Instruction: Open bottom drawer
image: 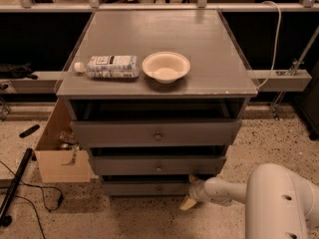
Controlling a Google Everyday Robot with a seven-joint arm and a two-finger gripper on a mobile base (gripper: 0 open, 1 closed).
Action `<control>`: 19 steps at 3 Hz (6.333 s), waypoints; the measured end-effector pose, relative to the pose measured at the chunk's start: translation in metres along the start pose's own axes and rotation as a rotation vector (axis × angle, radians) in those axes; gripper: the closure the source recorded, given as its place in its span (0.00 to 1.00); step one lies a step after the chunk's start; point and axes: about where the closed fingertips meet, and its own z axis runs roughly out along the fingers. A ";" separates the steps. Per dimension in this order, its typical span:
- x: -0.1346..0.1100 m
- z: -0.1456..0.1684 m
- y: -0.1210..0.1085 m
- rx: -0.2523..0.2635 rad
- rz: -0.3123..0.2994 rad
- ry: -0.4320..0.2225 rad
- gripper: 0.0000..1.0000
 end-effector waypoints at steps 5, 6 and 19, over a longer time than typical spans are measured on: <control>-0.001 0.035 -0.006 -0.050 -0.097 0.067 0.00; -0.001 0.036 -0.007 -0.049 -0.098 0.068 0.00; 0.005 0.004 0.041 -0.108 -0.109 0.017 0.12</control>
Offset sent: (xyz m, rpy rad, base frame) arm 0.0755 -0.0260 -0.0002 -0.0556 -0.0659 0.0022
